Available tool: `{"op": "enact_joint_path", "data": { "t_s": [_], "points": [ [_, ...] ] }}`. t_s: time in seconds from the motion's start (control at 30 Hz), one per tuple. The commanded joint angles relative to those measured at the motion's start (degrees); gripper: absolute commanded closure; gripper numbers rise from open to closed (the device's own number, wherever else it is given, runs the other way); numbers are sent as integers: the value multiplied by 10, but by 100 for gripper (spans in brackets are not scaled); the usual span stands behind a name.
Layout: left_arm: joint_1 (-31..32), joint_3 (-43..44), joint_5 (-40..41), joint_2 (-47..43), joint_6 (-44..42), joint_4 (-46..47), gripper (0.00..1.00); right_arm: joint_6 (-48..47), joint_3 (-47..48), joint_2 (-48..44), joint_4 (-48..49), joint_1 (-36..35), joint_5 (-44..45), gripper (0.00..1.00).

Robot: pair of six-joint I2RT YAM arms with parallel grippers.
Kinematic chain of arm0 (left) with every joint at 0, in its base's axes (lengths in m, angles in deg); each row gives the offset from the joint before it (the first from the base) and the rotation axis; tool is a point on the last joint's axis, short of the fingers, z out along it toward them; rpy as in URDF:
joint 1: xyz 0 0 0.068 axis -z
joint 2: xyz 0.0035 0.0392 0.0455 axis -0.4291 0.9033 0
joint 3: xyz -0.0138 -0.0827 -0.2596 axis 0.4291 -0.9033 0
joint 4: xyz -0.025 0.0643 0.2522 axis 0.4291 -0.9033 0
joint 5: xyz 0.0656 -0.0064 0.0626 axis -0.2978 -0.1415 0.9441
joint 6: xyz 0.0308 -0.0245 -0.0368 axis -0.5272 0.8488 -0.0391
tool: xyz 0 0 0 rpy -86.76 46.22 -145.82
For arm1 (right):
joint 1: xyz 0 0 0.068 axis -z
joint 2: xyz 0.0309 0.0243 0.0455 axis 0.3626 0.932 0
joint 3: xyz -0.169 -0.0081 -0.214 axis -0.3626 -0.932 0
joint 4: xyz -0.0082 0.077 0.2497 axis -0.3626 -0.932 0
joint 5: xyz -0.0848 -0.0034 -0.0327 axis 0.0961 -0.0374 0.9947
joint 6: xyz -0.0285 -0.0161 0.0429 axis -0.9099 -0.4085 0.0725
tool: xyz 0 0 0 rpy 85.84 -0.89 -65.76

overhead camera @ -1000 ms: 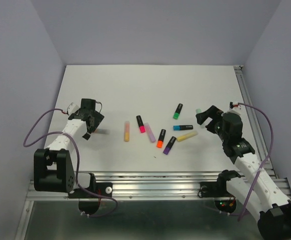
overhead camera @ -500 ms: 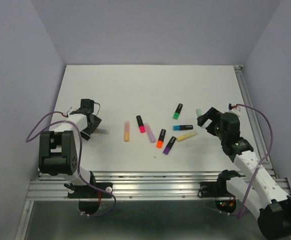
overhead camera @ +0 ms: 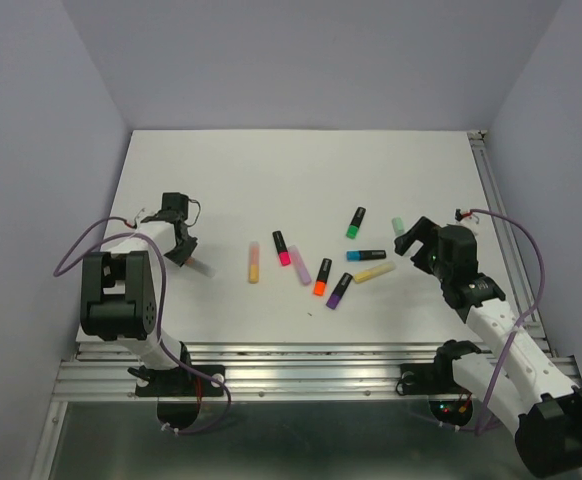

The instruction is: Open the pen caps

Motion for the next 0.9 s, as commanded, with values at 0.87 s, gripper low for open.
{"op": "enact_joint_path", "data": {
  "t_s": [0.87],
  "points": [
    [317,33,-103,-220,-53,175,100,-108,70,54,152,-181,-372,0]
  ]
}}
